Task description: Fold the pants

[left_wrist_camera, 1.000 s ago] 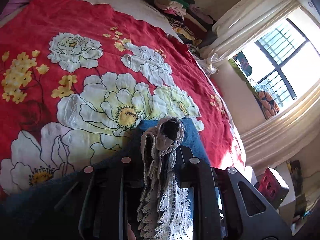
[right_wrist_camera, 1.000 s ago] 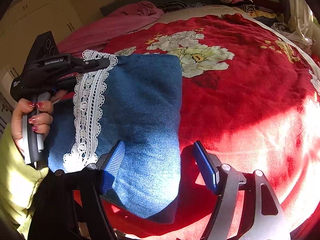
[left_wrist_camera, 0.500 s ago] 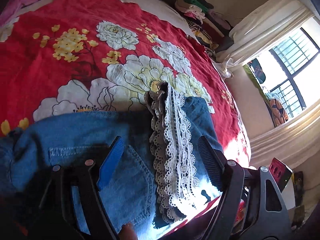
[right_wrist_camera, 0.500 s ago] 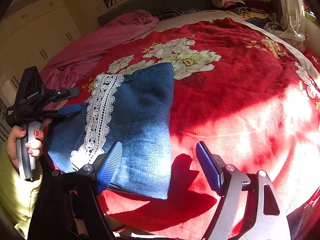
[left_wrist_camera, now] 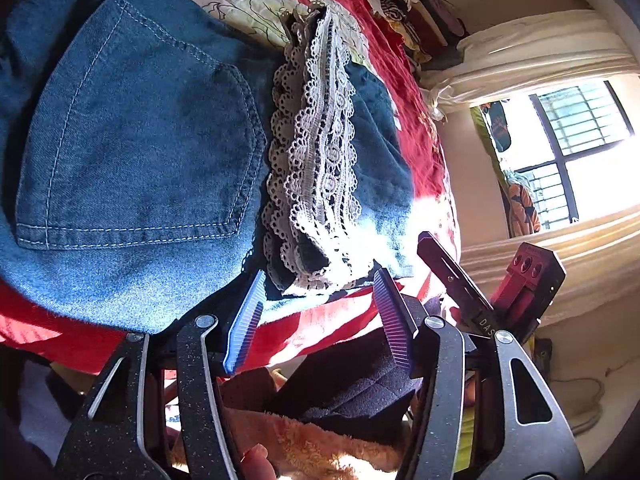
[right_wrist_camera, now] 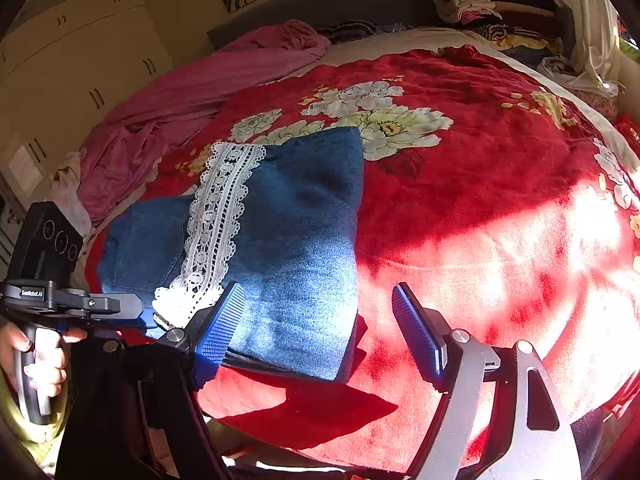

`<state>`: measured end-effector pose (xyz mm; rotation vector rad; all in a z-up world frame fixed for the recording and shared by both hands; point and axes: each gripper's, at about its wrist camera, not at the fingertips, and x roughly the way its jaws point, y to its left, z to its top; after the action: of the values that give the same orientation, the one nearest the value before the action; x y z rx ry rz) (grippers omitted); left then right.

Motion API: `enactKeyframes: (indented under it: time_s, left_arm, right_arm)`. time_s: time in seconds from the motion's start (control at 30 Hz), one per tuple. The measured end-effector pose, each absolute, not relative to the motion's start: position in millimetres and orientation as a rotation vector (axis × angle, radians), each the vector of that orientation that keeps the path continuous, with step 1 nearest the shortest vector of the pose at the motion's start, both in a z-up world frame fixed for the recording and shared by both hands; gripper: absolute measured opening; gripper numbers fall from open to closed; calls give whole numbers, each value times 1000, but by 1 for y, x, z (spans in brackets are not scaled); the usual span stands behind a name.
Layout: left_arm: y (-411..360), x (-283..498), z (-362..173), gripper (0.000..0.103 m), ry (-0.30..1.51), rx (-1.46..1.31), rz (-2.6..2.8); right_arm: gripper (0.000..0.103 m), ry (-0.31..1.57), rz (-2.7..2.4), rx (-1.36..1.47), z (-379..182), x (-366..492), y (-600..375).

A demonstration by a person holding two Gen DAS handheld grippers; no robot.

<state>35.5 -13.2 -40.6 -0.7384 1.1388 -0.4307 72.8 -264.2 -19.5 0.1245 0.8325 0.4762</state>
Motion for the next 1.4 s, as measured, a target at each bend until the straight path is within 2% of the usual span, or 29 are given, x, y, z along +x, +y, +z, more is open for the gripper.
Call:
enactKeyframes:
  time_s: [0.17,0.2,0.23,0.27,0.3,0.33,0.37,0.5,0.73,0.8,1.0,1.4]
  left_arm:
    - [-20,51,-55,47,1180,-761,-374]
    - [-22,52,-54,45,1171,-748,-374]
    - [-24,53,-54,36,1159,-738,-368]
    - [-25,55,-54,13,1158,-729,-359]
    - [-26,56,-55,12,1167,-725,-363]
    - [-26,56,-54,11,1174,-713,-373]
    - [-27,53,-50,10,1170,-690,-388]
    - [-30,38,-30,10,1136,-539,-396]
    - [-30,41,-47,15,1156,-498,-345]
    - [-31,42,-44,17,1150,-488,-348]
    - [-33,37,-39,25,1126,-427,-339]
    - [-44,36,-36,30,1094,-285,-313]
  right_arm:
    - [75,848,469,124,-27,73,-269]
    - [75,850,471,119,-28,74,-268]
    - [73,852,481,110,-29,77,-265]
    - [69,862,493,95,-32,80,-262]
    - [53,883,494,79,-35,83,-258]
    - [44,893,493,71,-36,84,-255]
    - [41,880,500,73,-35,82,-254]
    - [42,844,497,-22,-31,70,-243]
    - [45,882,467,-65,-40,72,-242]
    - [48,846,450,-54,-32,68,-246]
    - [48,741,481,-38,-5,62,-243]
    - [48,756,540,-146,13,130,-200]
